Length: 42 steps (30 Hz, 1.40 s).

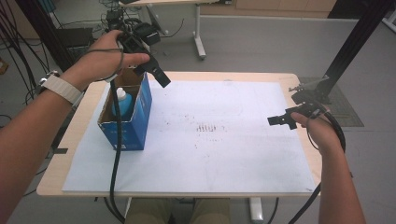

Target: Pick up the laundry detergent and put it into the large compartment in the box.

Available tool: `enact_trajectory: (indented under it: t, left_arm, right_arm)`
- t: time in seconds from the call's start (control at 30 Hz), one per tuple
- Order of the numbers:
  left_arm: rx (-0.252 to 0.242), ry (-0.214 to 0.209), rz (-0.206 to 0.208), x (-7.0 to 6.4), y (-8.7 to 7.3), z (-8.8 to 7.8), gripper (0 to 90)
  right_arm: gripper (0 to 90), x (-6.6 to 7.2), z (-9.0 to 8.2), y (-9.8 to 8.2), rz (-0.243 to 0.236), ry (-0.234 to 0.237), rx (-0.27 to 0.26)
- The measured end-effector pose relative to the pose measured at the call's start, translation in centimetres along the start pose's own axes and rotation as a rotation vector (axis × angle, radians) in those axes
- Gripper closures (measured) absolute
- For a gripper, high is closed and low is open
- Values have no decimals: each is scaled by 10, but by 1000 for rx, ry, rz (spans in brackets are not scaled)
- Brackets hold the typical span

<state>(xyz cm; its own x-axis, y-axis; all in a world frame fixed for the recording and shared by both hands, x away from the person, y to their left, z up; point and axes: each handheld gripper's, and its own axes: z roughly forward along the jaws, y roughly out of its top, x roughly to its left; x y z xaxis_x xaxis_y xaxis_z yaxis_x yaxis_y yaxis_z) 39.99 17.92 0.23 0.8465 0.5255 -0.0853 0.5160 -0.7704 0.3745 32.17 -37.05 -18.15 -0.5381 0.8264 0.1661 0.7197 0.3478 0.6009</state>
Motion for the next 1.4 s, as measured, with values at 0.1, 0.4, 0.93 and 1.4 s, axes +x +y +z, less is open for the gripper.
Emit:
enact_trajectory:
  t: [0.1, 0.4, 0.93, 1.4]
  left_arm:
    - [25, -32, 56, -2, 4, 7, 78]
    - [69, -101, 208, -14, 11, 30, 76]
    - [101, -121, 337, -31, 15, 48, 79]
    - [95, -127, 362, -39, 13, 57, 82]
  right_arm:
    - [71, 0, 0, 0, 2, 0, 1]
    - [71, 3, 3, 1, 2, 4, 2]
    - [69, 4, 0, -2, 6, 3, -8]
    - [68, 6, 0, -3, 9, 3, -7]
